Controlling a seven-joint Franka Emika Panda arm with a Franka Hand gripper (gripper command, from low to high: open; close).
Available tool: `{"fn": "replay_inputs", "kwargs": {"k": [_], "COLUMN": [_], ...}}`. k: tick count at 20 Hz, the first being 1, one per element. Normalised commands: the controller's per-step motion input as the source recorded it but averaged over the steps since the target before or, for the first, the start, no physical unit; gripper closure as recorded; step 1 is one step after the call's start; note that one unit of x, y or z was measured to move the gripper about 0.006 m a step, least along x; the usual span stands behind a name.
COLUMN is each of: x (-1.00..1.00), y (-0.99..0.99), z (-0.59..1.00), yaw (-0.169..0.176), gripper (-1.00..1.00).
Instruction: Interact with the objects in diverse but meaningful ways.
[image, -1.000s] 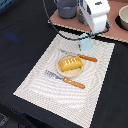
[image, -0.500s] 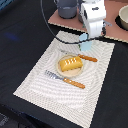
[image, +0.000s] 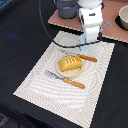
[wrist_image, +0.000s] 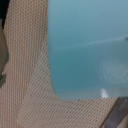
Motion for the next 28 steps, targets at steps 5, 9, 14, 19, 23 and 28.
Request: {"fn": "replay_inputs", "kwargs": {"k": [5,9,14,19,23,28], "x": [0.26,0.31,0.27,0.25,0.11,-0.31], "y": [0.14,0.11,0.09,0.08,0.01,-0.31], "z": [-0.03,0.01,0.00,0.00,0.64,0.99], "yaw": [0.000,0.000,0.000,0.000,-0.004,-0.020], "gripper": [1.00,1.00,1.00,1.00,1.00,1.00]}}
